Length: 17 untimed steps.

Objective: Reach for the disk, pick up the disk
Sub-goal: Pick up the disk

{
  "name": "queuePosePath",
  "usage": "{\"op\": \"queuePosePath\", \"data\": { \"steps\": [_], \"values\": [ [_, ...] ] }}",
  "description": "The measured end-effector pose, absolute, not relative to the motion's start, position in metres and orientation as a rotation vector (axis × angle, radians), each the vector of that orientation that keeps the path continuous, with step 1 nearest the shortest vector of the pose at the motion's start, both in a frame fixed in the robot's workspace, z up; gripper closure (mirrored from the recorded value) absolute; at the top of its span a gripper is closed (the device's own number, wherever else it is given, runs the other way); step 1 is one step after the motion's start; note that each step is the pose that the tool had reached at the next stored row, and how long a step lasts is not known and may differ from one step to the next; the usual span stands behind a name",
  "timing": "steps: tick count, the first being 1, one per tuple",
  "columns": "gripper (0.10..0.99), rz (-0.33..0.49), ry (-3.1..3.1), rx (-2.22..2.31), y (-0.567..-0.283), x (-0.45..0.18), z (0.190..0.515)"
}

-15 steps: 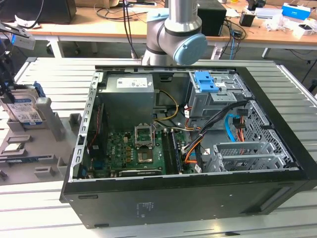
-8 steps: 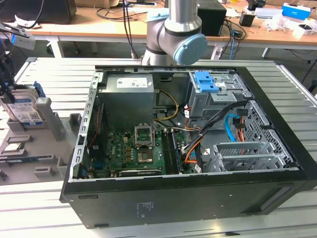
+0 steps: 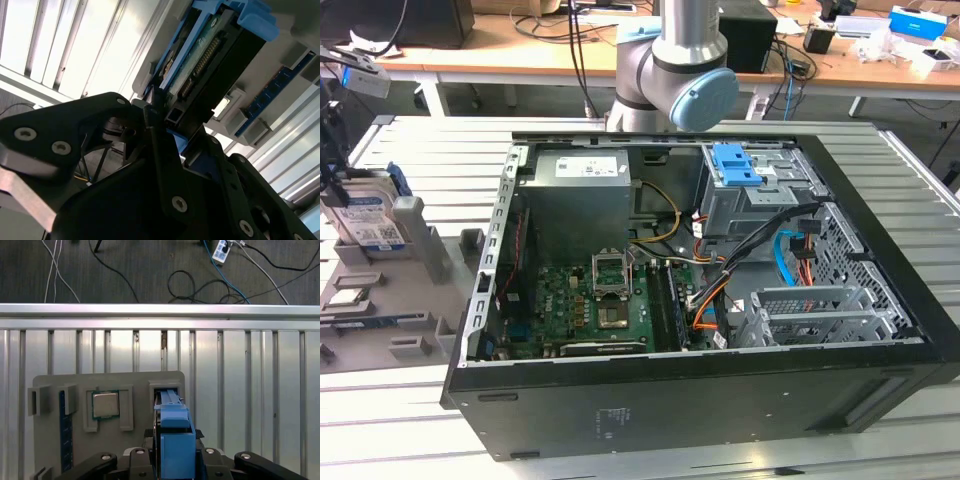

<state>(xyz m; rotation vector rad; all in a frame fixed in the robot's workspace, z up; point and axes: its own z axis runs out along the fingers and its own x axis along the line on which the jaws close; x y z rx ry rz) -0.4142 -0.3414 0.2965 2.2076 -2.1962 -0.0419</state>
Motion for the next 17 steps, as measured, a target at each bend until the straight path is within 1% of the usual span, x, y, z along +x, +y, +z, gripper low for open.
{"op": "queuePosePath", "data": {
  "steps": [8, 17],
  "values": [
    [0.722, -0.042, -2.196, 2.208, -0.341, -0.414, 0.312],
    [0.722, -0.042, -2.196, 2.207, -0.341, -0.414, 0.337]
  ]
}}
